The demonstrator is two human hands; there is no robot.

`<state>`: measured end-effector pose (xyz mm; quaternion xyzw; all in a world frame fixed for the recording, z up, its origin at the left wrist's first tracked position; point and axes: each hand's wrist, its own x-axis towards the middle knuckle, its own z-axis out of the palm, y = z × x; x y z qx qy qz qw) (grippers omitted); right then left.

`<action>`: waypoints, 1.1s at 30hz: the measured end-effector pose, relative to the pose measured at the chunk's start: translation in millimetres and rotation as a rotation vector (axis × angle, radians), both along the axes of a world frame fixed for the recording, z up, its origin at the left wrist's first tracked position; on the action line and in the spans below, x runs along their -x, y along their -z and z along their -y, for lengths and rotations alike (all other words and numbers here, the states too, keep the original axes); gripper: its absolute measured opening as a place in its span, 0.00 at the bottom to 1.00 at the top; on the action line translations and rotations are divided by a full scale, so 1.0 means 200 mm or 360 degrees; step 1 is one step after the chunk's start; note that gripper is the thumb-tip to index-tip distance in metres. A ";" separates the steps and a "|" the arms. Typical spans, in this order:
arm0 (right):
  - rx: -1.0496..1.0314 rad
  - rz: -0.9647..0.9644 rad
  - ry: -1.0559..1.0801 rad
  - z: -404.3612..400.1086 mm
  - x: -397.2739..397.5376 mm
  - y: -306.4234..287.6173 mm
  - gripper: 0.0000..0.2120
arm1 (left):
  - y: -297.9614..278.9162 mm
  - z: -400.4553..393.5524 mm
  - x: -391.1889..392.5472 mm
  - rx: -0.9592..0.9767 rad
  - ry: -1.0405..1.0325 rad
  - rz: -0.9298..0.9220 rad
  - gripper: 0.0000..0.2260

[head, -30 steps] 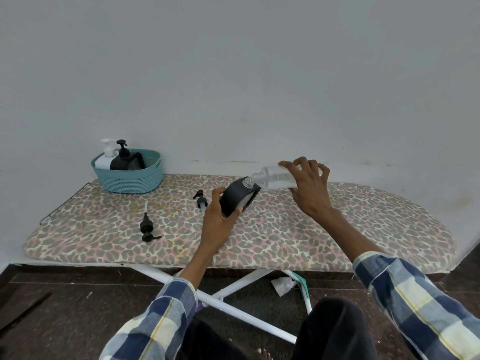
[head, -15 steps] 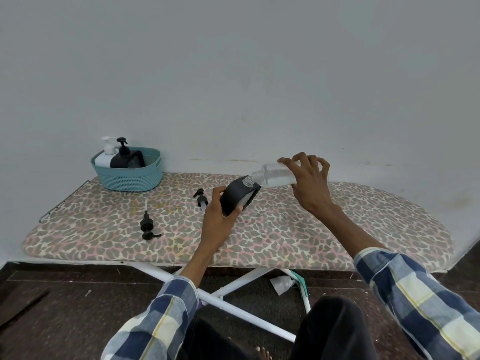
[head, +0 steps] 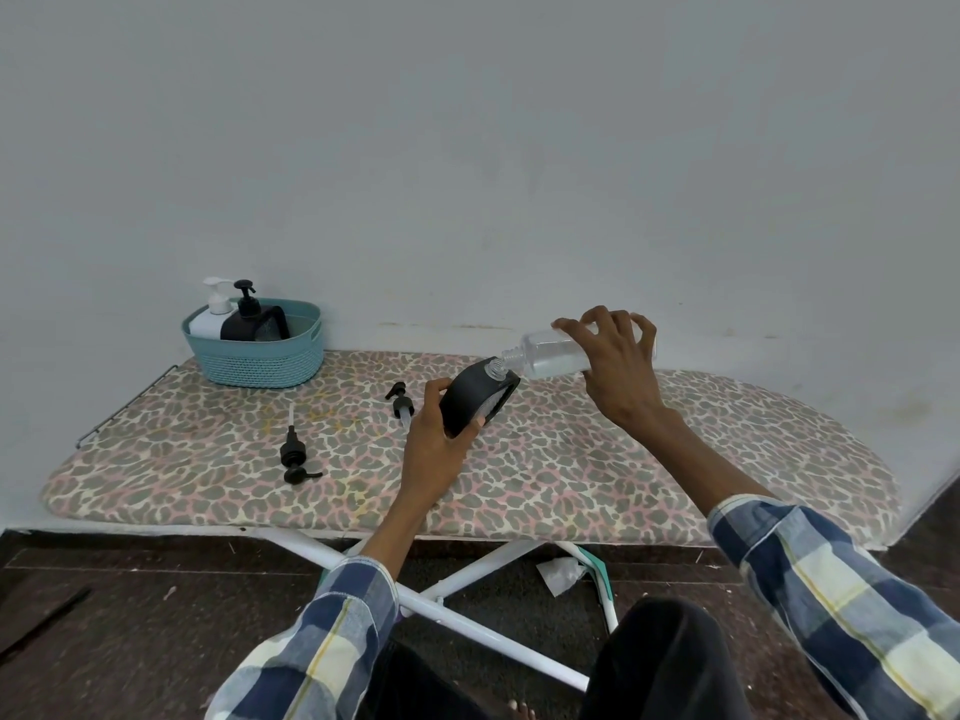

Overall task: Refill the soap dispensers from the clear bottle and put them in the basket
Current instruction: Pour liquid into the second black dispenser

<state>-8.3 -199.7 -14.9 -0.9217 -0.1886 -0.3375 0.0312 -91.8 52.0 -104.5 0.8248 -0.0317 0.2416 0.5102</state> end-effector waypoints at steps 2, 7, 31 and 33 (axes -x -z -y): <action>0.0005 -0.0009 0.0004 0.00 0.00 0.00 0.43 | 0.00 0.00 0.00 0.0003 0.0002 -0.0008 0.26; 0.0016 -0.0008 0.0010 0.00 0.00 0.00 0.43 | 0.00 0.00 0.00 -0.0004 -0.0002 -0.0009 0.26; 0.0029 0.0015 0.0010 -0.01 -0.01 -0.01 0.46 | 0.00 0.00 0.01 -0.0022 -0.0022 -0.0026 0.25; 0.0027 0.0016 0.0012 -0.01 -0.01 -0.01 0.46 | 0.00 0.00 0.01 -0.0032 -0.0028 -0.0030 0.25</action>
